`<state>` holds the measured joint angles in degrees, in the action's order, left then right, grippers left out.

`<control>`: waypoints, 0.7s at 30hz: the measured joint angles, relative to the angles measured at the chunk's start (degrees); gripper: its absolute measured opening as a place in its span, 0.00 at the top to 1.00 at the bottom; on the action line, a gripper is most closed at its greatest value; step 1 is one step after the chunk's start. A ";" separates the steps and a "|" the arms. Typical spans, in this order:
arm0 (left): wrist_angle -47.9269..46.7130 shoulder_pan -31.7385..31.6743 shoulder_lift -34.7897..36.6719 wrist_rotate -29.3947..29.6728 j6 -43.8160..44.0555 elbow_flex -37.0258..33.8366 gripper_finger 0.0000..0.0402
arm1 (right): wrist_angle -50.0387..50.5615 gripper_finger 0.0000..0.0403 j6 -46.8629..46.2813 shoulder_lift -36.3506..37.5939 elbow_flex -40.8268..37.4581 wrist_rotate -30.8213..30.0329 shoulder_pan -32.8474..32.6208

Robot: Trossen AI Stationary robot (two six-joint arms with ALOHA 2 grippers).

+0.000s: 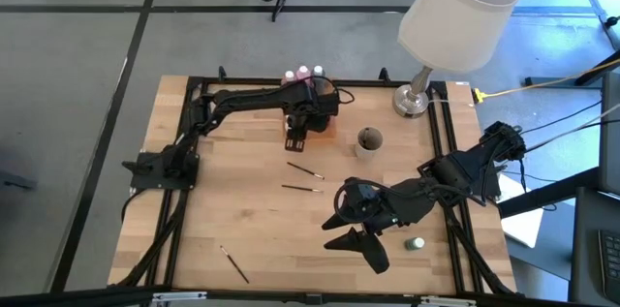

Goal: Pick & Place Paint Supplies
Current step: Put the small red paint bottle into the orange bin

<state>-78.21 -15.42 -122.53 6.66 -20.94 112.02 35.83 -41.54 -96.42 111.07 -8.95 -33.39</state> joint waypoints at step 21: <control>-1.14 -0.86 -1.17 -0.34 -2.70 -0.04 0.70 | 1.32 0.47 -0.02 0.00 0.00 0.04 -0.01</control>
<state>-79.36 -16.28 -123.70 6.32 -23.65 111.98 37.15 -41.56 -96.42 111.07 -8.91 -33.40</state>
